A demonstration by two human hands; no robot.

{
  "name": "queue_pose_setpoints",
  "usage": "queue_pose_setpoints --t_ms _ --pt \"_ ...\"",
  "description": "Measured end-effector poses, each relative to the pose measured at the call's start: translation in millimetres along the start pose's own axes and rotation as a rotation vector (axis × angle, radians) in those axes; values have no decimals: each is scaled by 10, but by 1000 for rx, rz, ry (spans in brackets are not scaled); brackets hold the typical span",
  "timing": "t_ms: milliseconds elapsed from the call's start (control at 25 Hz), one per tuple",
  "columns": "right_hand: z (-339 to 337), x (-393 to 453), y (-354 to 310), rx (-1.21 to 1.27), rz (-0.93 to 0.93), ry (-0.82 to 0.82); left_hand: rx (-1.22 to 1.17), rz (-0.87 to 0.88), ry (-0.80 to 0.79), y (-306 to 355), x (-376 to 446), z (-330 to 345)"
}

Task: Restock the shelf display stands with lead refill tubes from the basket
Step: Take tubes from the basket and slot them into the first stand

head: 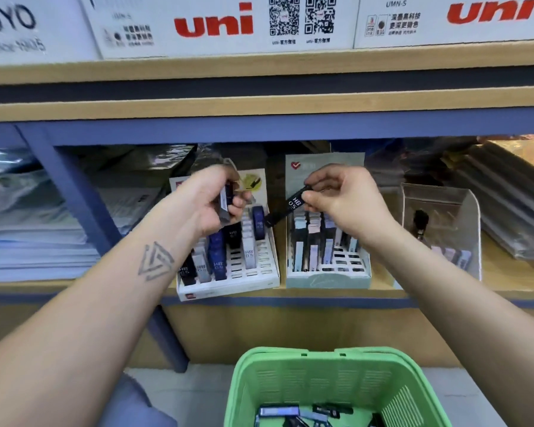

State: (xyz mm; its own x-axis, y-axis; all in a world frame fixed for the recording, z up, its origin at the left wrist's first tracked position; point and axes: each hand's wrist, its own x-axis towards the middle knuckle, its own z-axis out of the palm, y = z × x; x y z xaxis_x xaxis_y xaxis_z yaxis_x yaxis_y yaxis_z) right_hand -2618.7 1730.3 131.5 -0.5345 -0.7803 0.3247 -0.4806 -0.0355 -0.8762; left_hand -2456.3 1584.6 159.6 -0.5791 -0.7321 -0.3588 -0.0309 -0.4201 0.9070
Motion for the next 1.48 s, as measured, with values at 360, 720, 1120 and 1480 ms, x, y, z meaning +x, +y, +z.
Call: queue_pose_setpoints --t_ms 360,720,1120,1480 --pt "499 301 -544 -479 -151 -295 -31 -47 2 126 -108 -492" --pt "1032 438 -384 -566 -189 -252 4 5 5 148 -178 -634" --pt "1342 433 -194 -759 -223 -301 14 8 -11 136 -183 -639" --pt "1359 428 -172 -665 -173 -303 4 12 -6 136 -177 -644"
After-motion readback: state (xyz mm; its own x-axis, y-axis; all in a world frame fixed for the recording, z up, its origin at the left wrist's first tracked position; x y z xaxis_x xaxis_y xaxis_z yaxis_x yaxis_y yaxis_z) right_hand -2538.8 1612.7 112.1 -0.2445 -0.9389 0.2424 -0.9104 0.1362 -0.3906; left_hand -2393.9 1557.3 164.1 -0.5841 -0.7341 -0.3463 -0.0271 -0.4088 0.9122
